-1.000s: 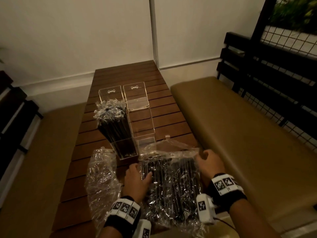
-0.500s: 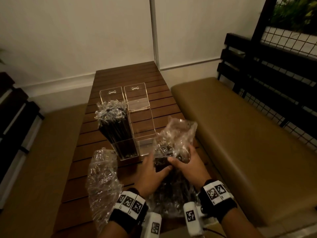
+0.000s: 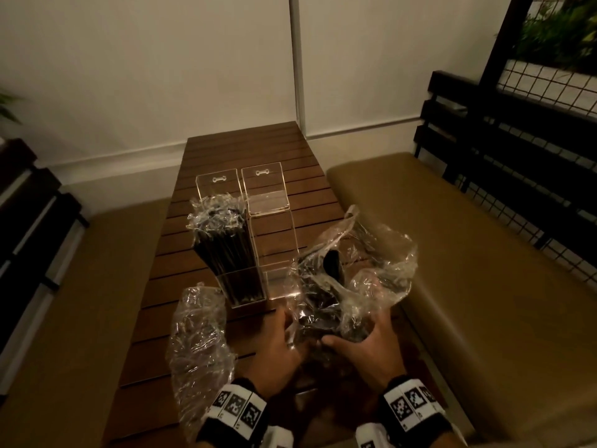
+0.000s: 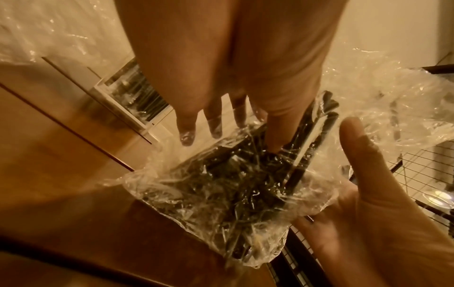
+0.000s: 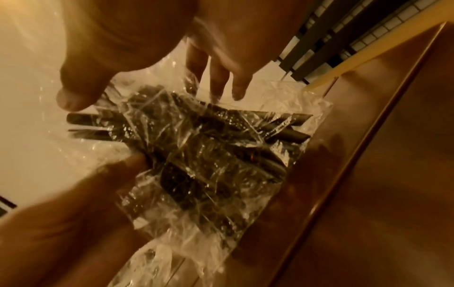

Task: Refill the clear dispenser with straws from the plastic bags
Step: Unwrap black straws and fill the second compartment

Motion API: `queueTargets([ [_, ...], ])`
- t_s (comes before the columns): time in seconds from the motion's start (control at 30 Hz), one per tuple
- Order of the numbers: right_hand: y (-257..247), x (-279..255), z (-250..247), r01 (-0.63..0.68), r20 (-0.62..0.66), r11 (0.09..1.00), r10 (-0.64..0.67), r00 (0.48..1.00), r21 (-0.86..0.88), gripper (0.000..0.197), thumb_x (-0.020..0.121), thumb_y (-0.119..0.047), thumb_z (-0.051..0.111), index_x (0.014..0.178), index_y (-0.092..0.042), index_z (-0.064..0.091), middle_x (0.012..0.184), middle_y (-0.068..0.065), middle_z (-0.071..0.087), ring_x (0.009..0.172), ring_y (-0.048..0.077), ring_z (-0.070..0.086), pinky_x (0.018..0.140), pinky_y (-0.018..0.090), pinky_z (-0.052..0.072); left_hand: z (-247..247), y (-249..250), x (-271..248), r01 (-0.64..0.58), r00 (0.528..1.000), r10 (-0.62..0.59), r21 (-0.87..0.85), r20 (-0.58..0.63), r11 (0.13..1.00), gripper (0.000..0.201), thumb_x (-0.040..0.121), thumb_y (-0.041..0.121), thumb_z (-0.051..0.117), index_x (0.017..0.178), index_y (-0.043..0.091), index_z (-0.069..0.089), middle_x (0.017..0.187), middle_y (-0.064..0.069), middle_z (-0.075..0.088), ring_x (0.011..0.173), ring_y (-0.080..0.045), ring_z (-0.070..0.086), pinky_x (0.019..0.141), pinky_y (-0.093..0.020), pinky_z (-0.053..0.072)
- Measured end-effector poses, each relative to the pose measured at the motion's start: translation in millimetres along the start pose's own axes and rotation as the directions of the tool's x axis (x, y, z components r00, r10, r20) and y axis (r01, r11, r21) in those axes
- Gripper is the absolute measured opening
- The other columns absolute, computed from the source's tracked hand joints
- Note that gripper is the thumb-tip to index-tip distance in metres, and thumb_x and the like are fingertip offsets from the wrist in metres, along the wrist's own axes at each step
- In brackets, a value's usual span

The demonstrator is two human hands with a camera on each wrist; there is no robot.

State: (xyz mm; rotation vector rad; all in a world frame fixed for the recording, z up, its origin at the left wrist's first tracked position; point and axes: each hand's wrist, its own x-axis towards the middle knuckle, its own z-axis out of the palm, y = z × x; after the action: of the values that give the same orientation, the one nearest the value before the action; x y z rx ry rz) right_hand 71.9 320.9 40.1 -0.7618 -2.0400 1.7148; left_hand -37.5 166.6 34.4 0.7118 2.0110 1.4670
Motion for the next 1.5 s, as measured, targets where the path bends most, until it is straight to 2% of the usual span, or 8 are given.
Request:
queueTargets([
  [0.27,12,14,-8,-0.018,0.105,0.998,0.024,0.994,-0.059,0.113,0.034,-0.071,0.087,0.129,-0.049,0.03,0.131,-0.019,0.046,0.125,0.01,0.046,0.1,0.031,0.038,-1,10,-6,-0.103,0.995,0.102,0.073,0.017,0.992,0.04,0.092,0.023,0.063,0.126,0.04,0.05,0.125,0.025,0.056,0.116,0.017,0.05,0.087,-0.002,0.044],
  [0.5,17,30,-16,0.02,0.236,0.997,-0.001,0.972,-0.076,0.106,0.043,-0.063,0.091,0.133,-0.037,0.041,0.131,-0.012,0.058,0.122,0.008,0.057,0.1,0.035,0.05,-4,7,-2,-0.062,0.998,0.061,0.074,0.007,0.995,0.038,0.092,0.013,0.063,0.11,0.046,0.054,0.12,0.018,0.059,0.109,0.016,0.054,0.091,-0.016,0.051],
  [0.63,6,39,-13,0.151,0.357,0.955,-0.052,0.933,-0.254,0.08,0.054,-0.071,0.081,0.124,-0.061,0.043,0.131,-0.016,0.057,0.122,0.002,0.054,0.104,0.032,0.046,-2,10,1,-0.06,0.998,0.06,0.033,0.002,0.998,0.025,0.091,0.016,0.064,0.106,0.036,0.064,0.108,0.015,0.07,0.104,0.006,0.062,0.084,-0.014,0.052],
  [0.8,2,43,-8,0.166,0.375,0.938,-0.043,0.926,-0.304,0.083,0.047,-0.086,0.069,0.11,-0.032,0.065,0.113,-0.018,0.065,0.107,0.001,0.062,0.096,0.029,0.052,-6,0,7,-0.034,0.999,0.034,0.077,-0.003,0.996,0.017,0.095,0.017,0.06,0.103,0.029,0.069,0.108,0.009,0.071,0.102,-0.006,0.067,0.091,-0.034,0.056],
  [1.07,14,33,3,0.089,0.296,0.97,-0.019,0.955,-0.225,0.034,0.077,-0.047,0.077,0.106,-0.042,0.061,0.117,-0.016,0.066,0.109,-0.003,0.061,0.101,0.026,0.049,-8,-7,1,0.04,0.999,-0.038,-0.08,0.025,0.996,0.068,0.083,0.03,0.073,0.131,0.056,0.031,0.132,0.012,0.057,0.119,-0.011,0.059,0.099,-0.042,0.052],
  [1.27,14,26,-6,-0.019,0.29,0.986,0.068,0.954,-0.167,0.043,0.072,-0.039,0.083,0.109,-0.031,0.063,0.107,-0.015,0.068,0.099,-0.007,0.064,0.081,0.01,0.051,-19,23,13,0.023,0.998,-0.041,-0.388,-0.038,0.921,0.059,0.081,0.054,0.059,0.132,0.065,0.033,0.147,0.002,0.045,0.129,-0.029,0.051,0.099,-0.057,0.049],
  [1.37,12,24,-2,-0.164,0.394,0.975,0.212,0.894,-0.153,0.067,0.058,-0.054,0.088,0.114,-0.028,0.063,0.116,-0.012,0.069,0.102,-0.002,0.065,0.089,0.017,0.053,-14,40,20,0.019,1.0,-0.024,-0.383,-0.007,0.923,0.05,0.086,0.074,0.038,0.134,0.067,0.029,0.152,0.004,0.04,0.13,-0.026,0.05,0.102,-0.056,0.046],
  [1.5,12,26,7,-0.118,0.545,0.944,0.277,0.791,-0.307,0.041,0.099,-0.014,0.053,0.137,0.0,0.046,0.141,0.013,0.049,0.117,0.015,0.055,0.082,0.009,0.047,0,31,27,0.212,0.975,-0.22,-0.433,0.033,0.876,0.063,0.078,0.082,0.044,0.13,0.047,0.054,0.137,0.0,0.058,0.124,-0.025,0.057,0.1,-0.056,0.048],
])
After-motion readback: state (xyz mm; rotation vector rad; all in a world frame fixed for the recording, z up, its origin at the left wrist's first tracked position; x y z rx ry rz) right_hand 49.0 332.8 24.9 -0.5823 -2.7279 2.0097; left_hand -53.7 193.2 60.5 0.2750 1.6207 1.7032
